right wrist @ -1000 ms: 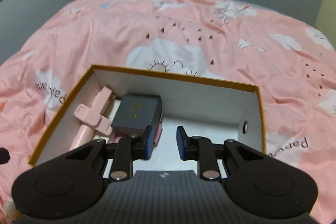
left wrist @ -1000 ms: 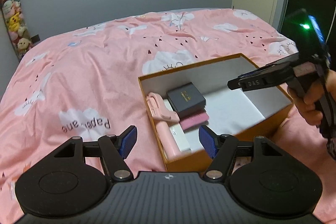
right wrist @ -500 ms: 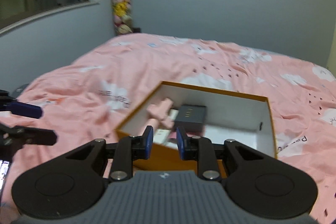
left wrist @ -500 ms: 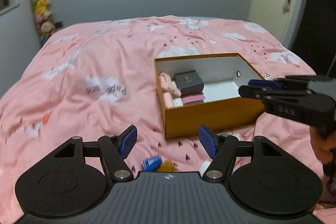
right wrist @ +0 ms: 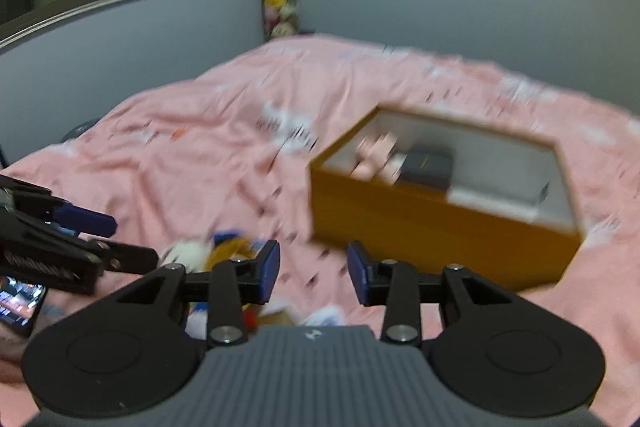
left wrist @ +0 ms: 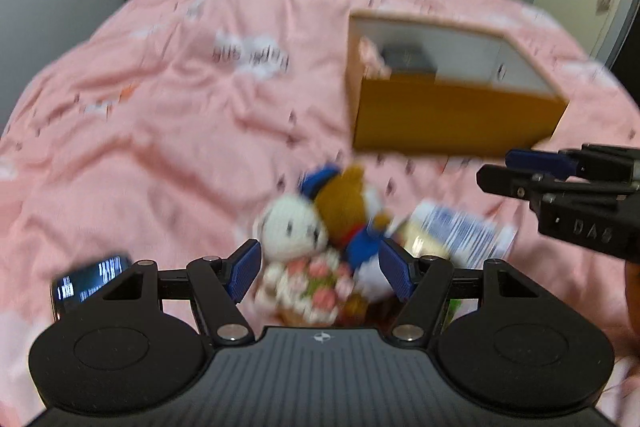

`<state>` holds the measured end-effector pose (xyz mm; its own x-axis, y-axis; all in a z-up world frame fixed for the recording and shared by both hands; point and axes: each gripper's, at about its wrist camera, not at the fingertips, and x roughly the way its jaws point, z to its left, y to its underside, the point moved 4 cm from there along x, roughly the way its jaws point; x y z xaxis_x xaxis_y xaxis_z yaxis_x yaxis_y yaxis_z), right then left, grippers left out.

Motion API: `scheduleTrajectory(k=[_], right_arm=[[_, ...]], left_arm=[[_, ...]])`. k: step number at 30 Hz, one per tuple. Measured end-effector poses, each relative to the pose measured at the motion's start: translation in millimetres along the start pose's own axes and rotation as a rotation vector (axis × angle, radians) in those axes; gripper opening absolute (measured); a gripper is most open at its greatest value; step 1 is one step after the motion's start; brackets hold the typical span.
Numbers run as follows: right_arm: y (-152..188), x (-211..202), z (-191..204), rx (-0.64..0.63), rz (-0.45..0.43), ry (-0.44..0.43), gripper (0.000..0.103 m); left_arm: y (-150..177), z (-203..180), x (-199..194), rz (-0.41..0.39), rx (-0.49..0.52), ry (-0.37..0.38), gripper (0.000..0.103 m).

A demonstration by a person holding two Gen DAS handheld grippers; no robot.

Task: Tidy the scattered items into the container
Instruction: 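Move both grippers toward the plush toys and white tube in the pile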

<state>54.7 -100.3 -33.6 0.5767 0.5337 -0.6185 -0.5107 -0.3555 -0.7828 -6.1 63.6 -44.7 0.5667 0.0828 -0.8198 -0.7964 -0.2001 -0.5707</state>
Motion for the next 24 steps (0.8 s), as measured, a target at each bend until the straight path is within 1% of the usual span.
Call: scheduleTrajectory(k=[2,4,11,13,15,17,18,20,24], right_arm=[[11.3,8.7,3.4,0.034,0.053,-0.025,0.04],[20.0,14.2,3.9,0.058,0.083,-0.025,0.041],[42.8,30.1,-11.4,0.122,0.191,0.018,0.041],[47.8,32.9,-16.7,0.144,0.219,0.011,0.041],[54.2,33.9,-19.0,0.162,0.257,-0.015,0.041],[61.2,33.3,-18.8,0.178,0.29,-0.045,0.037],[64.0,32.8,-18.3,0.179,0.301,-0.045,0.036],[66.5,32.1,-17.9,0.177,0.315,-0.041,0.031],[72.7,28.1,-17.6,0.191,0.349,-0.058,0.03]], left_arm=[[9.8,3.8,6.5,0.038,-0.029,0.019,0.077],[15.2,6.2,12.0,0.061,-0.045,0.023,0.077],[23.5,-3.4,21.6,0.1,-0.013,0.062,0.077],[23.1,-6.2,19.1,0.089,0.002,0.081,0.077],[21.1,-12.5,15.0,0.07,0.024,0.123,0.077],[20.2,-20.5,12.7,0.058,0.054,0.154,0.077],[20.4,-24.7,12.5,0.056,0.072,0.167,0.077],[21.6,-32.7,12.9,0.057,0.103,0.197,0.072],[23.6,-44.0,15.5,0.065,0.146,0.249,0.069]])
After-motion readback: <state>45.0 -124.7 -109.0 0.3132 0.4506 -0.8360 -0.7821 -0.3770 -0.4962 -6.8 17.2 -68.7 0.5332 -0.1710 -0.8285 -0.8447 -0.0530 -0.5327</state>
